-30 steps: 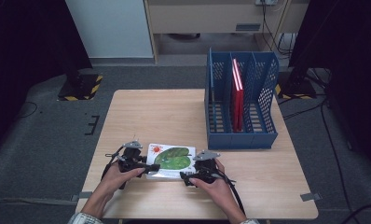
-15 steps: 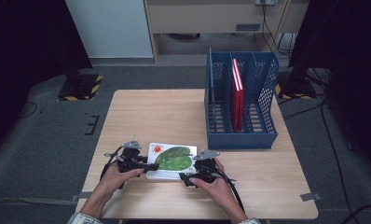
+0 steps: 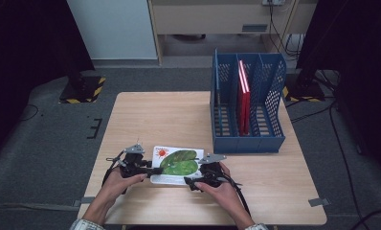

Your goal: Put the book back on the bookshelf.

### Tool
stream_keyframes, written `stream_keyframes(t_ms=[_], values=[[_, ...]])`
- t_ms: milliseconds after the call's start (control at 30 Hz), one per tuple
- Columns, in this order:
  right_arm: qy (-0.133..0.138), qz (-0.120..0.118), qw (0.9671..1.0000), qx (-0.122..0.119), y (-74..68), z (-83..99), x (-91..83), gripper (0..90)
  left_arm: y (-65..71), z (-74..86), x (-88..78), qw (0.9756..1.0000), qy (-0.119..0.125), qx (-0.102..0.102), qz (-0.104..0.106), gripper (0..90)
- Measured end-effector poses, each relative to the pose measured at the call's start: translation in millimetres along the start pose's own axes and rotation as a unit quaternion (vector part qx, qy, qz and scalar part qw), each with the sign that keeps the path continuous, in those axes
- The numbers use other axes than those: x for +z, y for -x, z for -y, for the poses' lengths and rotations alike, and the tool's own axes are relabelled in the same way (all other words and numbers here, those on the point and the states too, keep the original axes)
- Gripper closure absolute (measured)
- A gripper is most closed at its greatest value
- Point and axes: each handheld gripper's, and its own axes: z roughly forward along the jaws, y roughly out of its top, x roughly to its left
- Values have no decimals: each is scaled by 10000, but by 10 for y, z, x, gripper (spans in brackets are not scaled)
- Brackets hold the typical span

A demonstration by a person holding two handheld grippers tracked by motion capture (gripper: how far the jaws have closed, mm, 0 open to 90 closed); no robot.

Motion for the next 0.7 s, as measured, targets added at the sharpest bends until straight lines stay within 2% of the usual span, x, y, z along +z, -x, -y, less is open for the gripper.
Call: stream_keyframes(t_ms=[200, 300, 367, 400, 433, 467, 500, 700], values=[[26, 90, 9998, -168, -37, -42, -33, 124, 41, -3, -55, 9998, 167, 118, -49, 598], [172, 297, 9988, -338, -60, -68, -67, 180, 50, -15, -71, 9995, 242, 176, -139, 624], [276, 401, 9982, -355, -56, -86, -101, 228, 50, -18, -73, 9993, 269, 199, -163, 645], [343, 480, 9974, -403, -55, -98, -122, 258, 70, -29, -81, 9985, 338, 324, -276, 658], [343, 480, 9974, -403, -55, -98, -122, 258, 70, -29, -81, 9985, 338, 324, -276, 672], [556, 715, 9946, -516, -58, -126, -175, 329, 95, -38, -81, 9970, 389, 524, -420, 683], [602, 771, 9938, -536, -55, -134, -187, 343, 106, -43, -78, 9964, 407, 578, -466, 684], [749, 1010, 9898, -673, -53, -149, -233, 415, 137, -55, -42, 9927, 561, 695, -806, 678]])
